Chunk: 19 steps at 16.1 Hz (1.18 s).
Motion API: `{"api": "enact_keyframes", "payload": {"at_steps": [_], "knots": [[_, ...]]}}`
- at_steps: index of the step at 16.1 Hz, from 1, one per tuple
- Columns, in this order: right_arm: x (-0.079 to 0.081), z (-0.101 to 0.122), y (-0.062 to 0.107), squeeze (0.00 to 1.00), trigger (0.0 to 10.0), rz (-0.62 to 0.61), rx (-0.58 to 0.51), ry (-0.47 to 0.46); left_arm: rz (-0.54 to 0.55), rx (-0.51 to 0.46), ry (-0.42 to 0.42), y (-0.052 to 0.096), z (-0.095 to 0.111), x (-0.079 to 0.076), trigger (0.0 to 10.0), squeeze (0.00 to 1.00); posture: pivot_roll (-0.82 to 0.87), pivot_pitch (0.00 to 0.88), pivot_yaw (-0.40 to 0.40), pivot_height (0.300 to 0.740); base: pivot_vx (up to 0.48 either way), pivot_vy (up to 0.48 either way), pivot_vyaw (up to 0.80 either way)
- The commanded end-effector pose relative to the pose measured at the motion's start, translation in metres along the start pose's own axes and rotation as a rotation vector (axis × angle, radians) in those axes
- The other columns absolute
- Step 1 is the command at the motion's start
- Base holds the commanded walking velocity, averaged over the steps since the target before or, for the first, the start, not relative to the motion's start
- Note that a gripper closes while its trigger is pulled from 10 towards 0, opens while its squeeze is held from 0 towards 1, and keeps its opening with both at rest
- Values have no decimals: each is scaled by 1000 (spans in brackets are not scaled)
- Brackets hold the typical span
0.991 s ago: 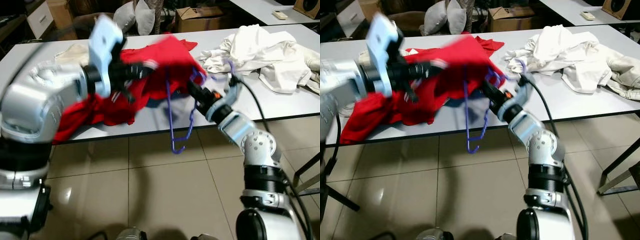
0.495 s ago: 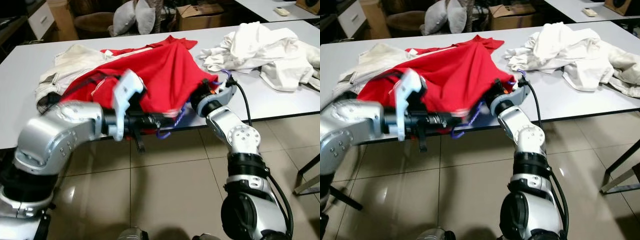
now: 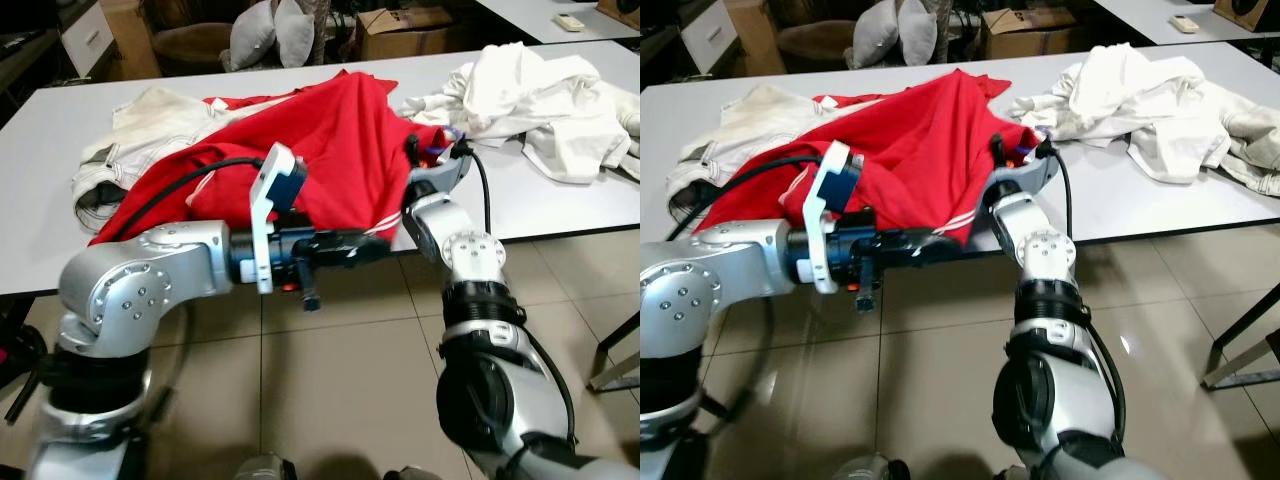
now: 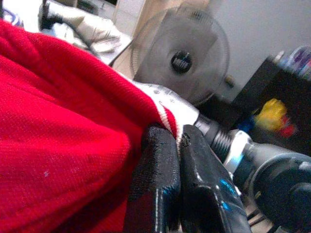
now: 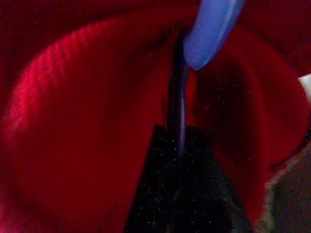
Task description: Hang hanger
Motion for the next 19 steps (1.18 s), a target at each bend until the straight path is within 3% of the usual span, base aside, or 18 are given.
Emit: {"api": "enact_keyframes", "payload": {"at_steps": [1,2,5,7,10,12,13,15,16,17,19], "knots": [[19,-4,-8,0,10000,57,-31,-58,-96,-24,6,-6,7,-14,0,0,-60,24,100,740,0,0,0],[20,-7,-10,0,10000,58,-30,-78,-145,-169,29,-9,33,-18,0,0,-58,21,96,740,0,0,0],[16,-14,-11,0,10000,43,-21,-91,-155,-284,11,-3,67,-20,0,0,-52,14,92,740,0,0,0],[17,-15,-11,0,10000,47,-18,-107,-28,-232,-54,5,67,-7,0,0,-52,9,93,740,0,0,0],[21,-9,-6,0,10000,74,-25,-134,469,-1,-301,39,54,55,0,0,-61,0,99,740,0,0,0],[19,-4,-5,0,10000,67,-46,-134,487,62,-334,46,49,56,0,0,-64,0,103,740,0,0,0],[18,1,-6,0,10000,51,-79,-136,441,111,-329,46,40,52,0,0,-65,0,105,740,0,0,0],[18,6,-10,0,10000,29,-120,-127,231,98,-255,33,30,26,0,0,-64,0,107,740,0,0,0],[18,6,-11,0,10000,26,-125,-124,199,95,-252,32,29,24,0,0,-64,0,107,740,0,0,0],[16,9,-14,0,10000,-2,-151,-122,86,64,-210,24,26,10,0,0,-57,0,103,740,0,0,0],[13,7,-20,0,10000,-57,-165,-113,-12,-69,-119,4,30,-2,0,0,-50,0,97,740,0,0,0]]}}
Point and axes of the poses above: a point about 5 cm out from each wrist's last joint towards the gripper, its own y axis pointing back from the gripper into the wrist, its own z axis along the axis of the wrist's last joint, x = y × z, the point moved 2 cm from there along -y, pointing out of the wrist towards the gripper, and after that the axes turned 1 degree about y, right-handed, at the moved point
